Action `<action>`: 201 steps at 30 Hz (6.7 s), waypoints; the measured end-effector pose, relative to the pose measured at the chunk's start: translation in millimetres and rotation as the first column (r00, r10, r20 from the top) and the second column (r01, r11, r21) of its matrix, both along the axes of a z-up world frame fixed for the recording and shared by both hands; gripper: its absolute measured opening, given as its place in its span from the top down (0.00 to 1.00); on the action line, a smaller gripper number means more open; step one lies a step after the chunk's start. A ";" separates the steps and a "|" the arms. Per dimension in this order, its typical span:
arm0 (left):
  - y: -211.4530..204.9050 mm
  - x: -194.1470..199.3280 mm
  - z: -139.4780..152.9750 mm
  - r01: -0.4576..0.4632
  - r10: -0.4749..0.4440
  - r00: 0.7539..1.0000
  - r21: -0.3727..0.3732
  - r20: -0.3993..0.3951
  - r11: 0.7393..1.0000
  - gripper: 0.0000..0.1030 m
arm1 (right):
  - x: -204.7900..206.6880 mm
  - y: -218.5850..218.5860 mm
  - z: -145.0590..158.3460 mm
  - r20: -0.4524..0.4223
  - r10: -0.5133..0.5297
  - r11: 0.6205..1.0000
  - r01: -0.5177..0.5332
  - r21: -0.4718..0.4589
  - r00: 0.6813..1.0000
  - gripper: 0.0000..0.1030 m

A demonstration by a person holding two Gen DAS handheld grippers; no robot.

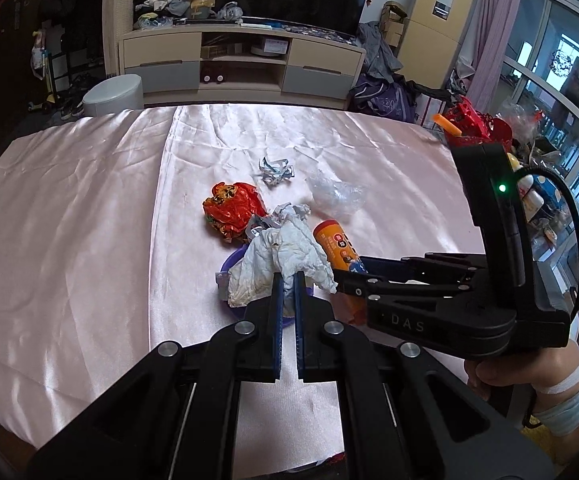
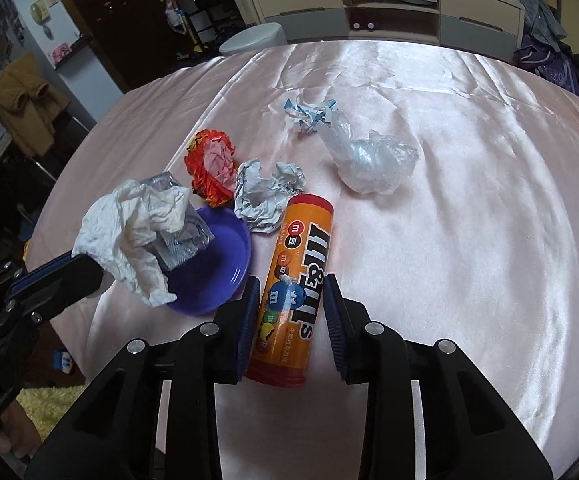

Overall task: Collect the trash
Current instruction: 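Carry the tissue and M&M's tube over the black bin and release both, then grasp the silver blister pack with the left gripper, then grasp the clear plastic bag with the right gripper, then lower the blister pack and plastic bag into the black bin and open both grippers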

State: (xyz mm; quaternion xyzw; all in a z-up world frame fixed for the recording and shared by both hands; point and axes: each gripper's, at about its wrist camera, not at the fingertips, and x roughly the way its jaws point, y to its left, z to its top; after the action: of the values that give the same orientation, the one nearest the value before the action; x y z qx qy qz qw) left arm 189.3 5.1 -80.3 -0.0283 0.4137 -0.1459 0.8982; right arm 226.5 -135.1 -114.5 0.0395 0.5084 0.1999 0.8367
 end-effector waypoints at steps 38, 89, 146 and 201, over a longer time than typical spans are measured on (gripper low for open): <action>-30.9 -187.3 -70.0 0.054 -0.053 0.992 0.006 -0.117 0.999 0.97 | -216.4 -46.6 -30.0 0.056 -0.094 0.995 0.091 0.039 0.994 0.69; -13.8 -187.9 -139.9 -0.022 0.041 0.970 0.081 -0.242 0.996 0.18 | -204.6 -69.9 -78.3 -0.070 -0.140 0.983 0.147 0.111 0.988 0.17; -16.6 -16.8 -72.2 0.003 -0.001 0.998 0.023 -0.065 1.000 0.77 | 78.1 -31.3 1.5 0.098 -0.137 0.991 0.137 0.007 0.986 0.33; -17.3 -194.6 -119.8 -0.008 0.003 0.982 -0.025 -0.191 1.000 0.77 | -207.2 -37.8 -61.2 -0.005 0.022 0.999 -0.022 0.039 1.000 0.74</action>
State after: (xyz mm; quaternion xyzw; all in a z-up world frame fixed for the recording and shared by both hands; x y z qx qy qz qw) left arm -5.4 -12.2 -200.1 -0.0548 0.4960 -0.1453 0.8543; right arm 19.3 -172.9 -175.7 0.0507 0.5073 0.2190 0.8320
